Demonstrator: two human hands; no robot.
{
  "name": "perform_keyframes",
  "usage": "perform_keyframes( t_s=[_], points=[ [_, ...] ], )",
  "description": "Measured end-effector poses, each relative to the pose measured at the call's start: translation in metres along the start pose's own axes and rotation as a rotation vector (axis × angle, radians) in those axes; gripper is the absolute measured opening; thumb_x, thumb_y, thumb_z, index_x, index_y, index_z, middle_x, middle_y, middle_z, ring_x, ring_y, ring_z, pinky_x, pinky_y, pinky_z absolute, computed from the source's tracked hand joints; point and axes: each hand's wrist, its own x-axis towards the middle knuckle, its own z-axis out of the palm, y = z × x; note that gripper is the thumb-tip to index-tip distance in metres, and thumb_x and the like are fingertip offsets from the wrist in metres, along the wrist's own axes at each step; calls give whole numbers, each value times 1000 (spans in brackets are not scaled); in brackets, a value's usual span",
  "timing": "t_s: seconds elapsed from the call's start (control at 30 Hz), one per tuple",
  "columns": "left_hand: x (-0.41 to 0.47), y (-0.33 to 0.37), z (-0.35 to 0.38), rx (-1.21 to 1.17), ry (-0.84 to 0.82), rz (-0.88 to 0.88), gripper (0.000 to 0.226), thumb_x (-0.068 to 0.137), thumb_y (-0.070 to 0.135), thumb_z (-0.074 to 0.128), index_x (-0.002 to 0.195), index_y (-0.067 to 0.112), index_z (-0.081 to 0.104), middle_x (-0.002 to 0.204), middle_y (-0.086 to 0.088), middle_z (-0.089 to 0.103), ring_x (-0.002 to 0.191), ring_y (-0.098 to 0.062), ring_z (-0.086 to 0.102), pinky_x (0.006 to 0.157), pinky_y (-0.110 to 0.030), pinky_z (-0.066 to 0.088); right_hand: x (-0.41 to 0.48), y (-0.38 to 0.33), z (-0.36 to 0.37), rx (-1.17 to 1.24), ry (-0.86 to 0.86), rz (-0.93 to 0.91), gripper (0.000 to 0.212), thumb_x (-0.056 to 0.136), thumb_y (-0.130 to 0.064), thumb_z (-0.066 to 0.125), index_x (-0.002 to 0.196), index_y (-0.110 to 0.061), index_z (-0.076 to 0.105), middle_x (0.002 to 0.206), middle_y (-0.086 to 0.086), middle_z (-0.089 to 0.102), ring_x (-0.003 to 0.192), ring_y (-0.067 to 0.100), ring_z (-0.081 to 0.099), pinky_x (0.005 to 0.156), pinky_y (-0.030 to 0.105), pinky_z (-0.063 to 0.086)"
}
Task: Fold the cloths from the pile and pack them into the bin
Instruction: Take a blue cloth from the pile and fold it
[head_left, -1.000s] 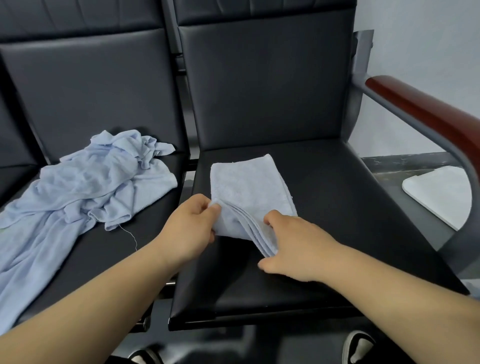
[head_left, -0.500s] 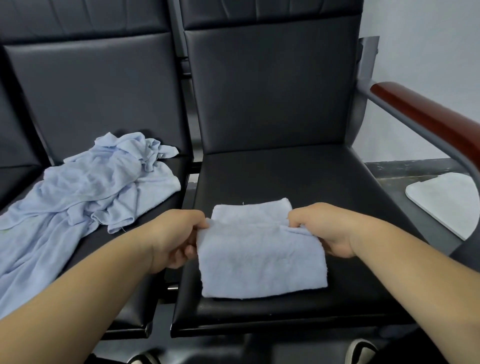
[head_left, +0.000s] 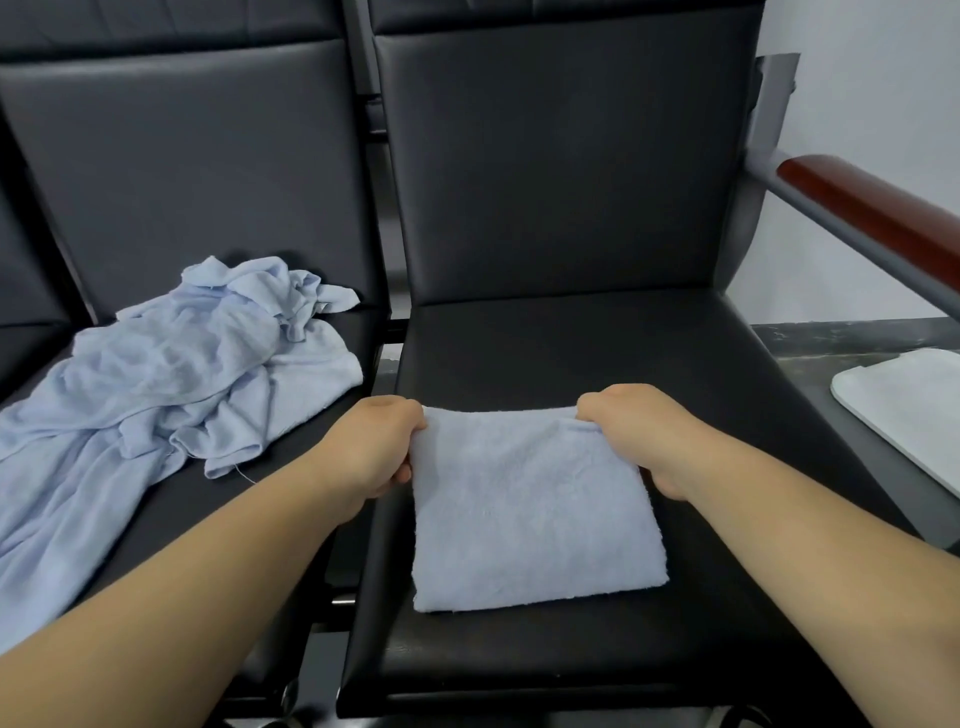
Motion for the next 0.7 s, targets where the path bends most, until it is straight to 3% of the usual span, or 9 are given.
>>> perform_keyframes(
  t_s=[0.17, 0.23, 0.3, 0.37, 0.43, 0.53, 0.6, 0.7],
  points=[
    [28, -5, 9, 90, 55, 34, 17, 94, 18, 48, 79, 10, 47, 65, -10, 48, 51, -18, 44, 42, -22, 31, 22, 0, 2, -4, 57, 26, 12, 89, -26, 58, 87, -18, 48, 79, 6, 40, 71, 23, 36, 60, 37, 29],
    [37, -10, 14, 236, 103, 69, 23, 96, 22, 50, 79, 7, 51, 71, -9, 56, 59, -19, 50, 51, -25, 39, 32, 2, 0, 39, 92, 34, 33, 95, -46, 59, 91, -13, 58, 80, 5, 54, 72, 22, 52, 66, 35, 44],
    [42, -14, 17, 429, 143, 112, 29, 99, 32, 49, 85, 7, 56, 80, -4, 63, 69, -20, 56, 59, -29, 41, 39, 3, -3, 83, 124, 37, 50, 94, -62, 55, 101, -12, 62, 91, 2, 70, 85, 21, 68, 84, 39, 58],
    [42, -13, 18, 504, 152, 130, 33, 100, 42, 47, 90, 12, 56, 86, -2, 64, 76, -19, 59, 61, -31, 41, 39, 2, -8, -45, 122, 6, 64, 87, -70, 57, 118, -14, 61, 107, 3, 69, 95, 23, 68, 86, 44, 58],
    [37, -10, 17, 535, 119, 119, 43, 99, 52, 45, 86, 12, 53, 81, 0, 61, 72, -19, 56, 62, -32, 40, 33, 1, -15, -234, 44, 10, 80, 80, -72, 64, 132, -12, 56, 113, -1, 62, 98, 21, 63, 79, 39, 54],
    [28, -8, 11, 599, -18, 28, 49, 91, 57, 59, 70, 14, 49, 66, 2, 51, 59, -17, 48, 57, -29, 37, 18, -1, -18, -457, -141, 80, 64, 87, -66, 65, 125, -16, 56, 120, -3, 56, 109, 20, 59, 87, 34, 51],
    [22, -9, 8, 579, -89, -24, 44, 83, 50, 73, 68, 12, 56, 64, -1, 55, 58, -17, 51, 56, -27, 40, 15, 0, -13, -537, -135, 59, 53, 90, -61, 64, 105, -11, 60, 108, 0, 62, 94, 18, 61, 81, 31, 48],
    [18, -12, 11, 480, -117, -60, 32, 82, 36, 79, 87, 5, 71, 89, -7, 73, 80, -21, 70, 69, -31, 53, 15, 1, 3, -646, -41, 14, 41, 94, -56, 60, 89, -15, 59, 87, 1, 60, 74, 17, 56, 66, 28, 43]
  ],
)
